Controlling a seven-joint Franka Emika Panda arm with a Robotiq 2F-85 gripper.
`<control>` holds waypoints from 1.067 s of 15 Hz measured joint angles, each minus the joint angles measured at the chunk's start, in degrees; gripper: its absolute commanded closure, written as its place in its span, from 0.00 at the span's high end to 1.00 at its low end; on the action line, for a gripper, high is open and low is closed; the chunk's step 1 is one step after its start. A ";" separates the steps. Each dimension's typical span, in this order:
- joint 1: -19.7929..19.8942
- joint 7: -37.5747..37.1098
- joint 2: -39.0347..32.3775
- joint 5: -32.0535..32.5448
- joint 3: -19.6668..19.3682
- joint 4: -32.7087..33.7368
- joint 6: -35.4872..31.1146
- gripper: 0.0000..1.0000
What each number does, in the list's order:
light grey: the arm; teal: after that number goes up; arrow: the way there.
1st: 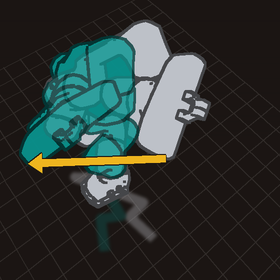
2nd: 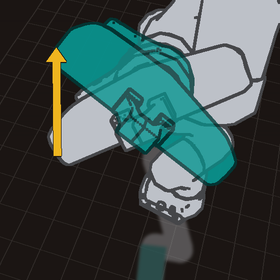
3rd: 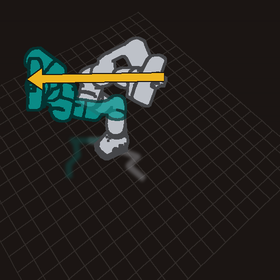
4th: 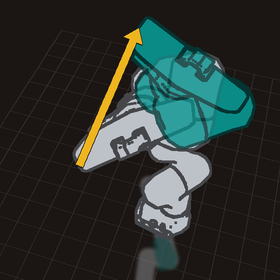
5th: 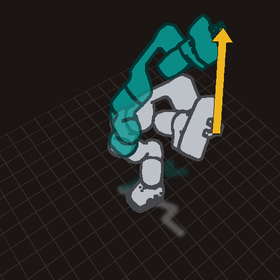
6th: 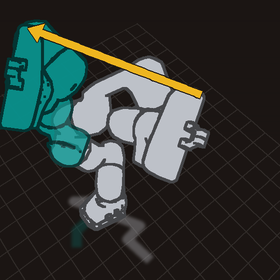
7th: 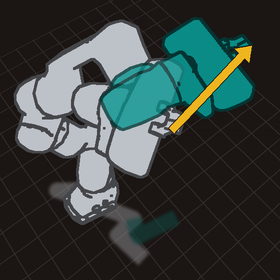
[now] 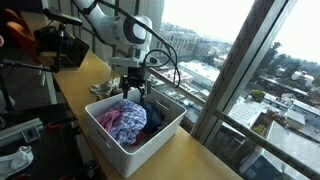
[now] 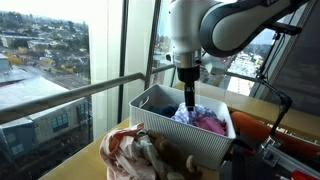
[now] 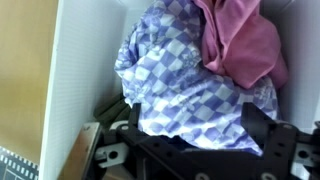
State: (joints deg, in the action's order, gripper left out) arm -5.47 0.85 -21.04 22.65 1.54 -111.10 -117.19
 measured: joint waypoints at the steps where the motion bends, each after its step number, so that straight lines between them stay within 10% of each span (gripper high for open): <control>1: -0.04 0.00 0.59 -0.80 0.48 0.43 -0.17 1.00; 7: -3.70 -2.09 0.05 -10.87 5.91 1.20 -9.24 1.00; 16: -11.39 -5.00 -6.83 -9.64 7.37 4.30 -16.84 1.00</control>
State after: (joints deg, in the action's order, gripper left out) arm -16.87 -4.14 -27.87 13.01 8.90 -106.80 -134.03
